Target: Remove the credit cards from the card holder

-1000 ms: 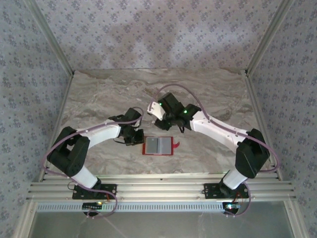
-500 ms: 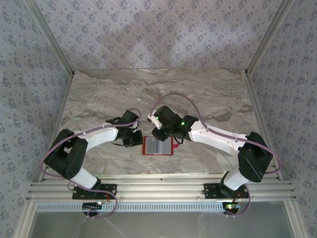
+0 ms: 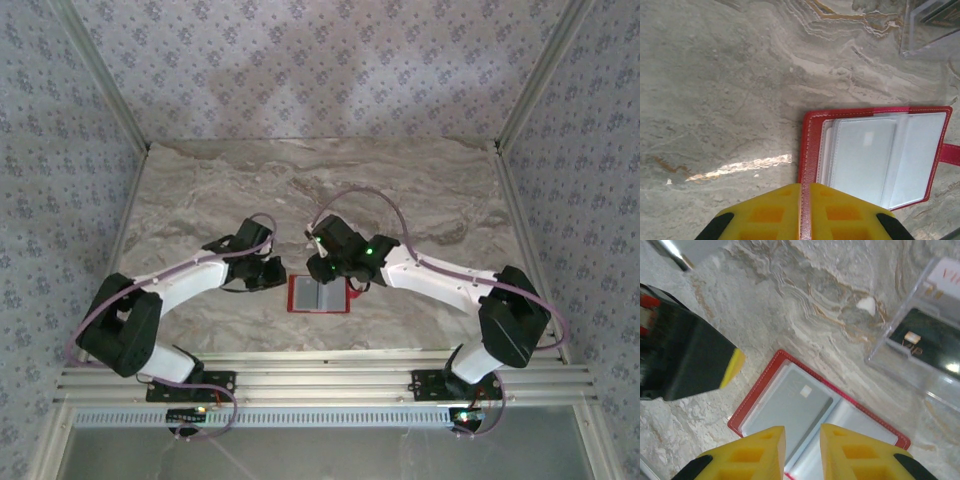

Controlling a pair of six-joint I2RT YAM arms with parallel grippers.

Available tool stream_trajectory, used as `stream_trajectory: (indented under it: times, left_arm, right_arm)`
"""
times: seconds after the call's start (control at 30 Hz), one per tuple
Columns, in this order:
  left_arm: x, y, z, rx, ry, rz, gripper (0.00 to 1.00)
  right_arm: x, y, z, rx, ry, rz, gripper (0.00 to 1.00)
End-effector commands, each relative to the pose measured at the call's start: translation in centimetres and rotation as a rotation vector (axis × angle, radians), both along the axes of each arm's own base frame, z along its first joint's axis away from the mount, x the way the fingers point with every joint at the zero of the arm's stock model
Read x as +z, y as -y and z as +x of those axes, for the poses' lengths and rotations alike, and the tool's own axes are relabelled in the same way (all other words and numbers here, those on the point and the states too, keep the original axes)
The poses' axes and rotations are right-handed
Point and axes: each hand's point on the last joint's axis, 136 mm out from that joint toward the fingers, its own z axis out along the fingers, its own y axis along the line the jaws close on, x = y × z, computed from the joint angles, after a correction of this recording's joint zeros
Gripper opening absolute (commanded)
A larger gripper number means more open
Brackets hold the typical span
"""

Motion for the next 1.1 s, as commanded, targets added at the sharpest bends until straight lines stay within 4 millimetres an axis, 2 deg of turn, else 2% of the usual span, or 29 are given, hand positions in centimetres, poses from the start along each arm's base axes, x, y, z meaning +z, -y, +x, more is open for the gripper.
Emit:
stream_trajectory:
  times: [0.0, 0.07, 0.27, 0.37, 0.53, 0.83, 1.07]
  left_arm:
    - [0.7, -0.7, 0.2, 0.029, 0.034, -0.009, 0.14]
    - [0.9, -1.1, 0.2, 0.038, 0.040, -0.013, 0.14]
    - [1.1, -1.9, -0.2, 0.056, 0.029, -0.021, 0.13]
    - [1.1, -2.4, -0.3, 0.078, 0.037, -0.034, 0.12]
    - [0.9, -2.8, -0.7, 0.102, 0.021, -0.080, 0.12]
    - [1.0, -3.0, -0.6, 0.118, 0.043, -0.116, 0.12]
    - [1.1, -2.6, -0.7, 0.114, 0.040, -0.146, 0.12]
  right_arm:
    - [-0.1, -0.2, -0.4, -0.080, -0.065, 0.066, 0.25]
    - [-0.6, -0.4, -0.5, -0.092, -0.107, 0.078, 0.25]
    - [-4.1, -1.2, -0.6, -0.163, -0.311, 0.086, 0.23]
    - [-5.3, -2.4, -0.9, -0.177, -0.410, 0.137, 0.22]
    - [-6.6, -3.7, -1.2, -0.189, -0.486, 0.179, 0.24]
    - [-7.5, -6.0, -1.8, -0.162, -0.559, 0.223, 0.25]
    - [-9.0, -6.0, -2.3, -0.161, -0.593, 0.179, 0.29]
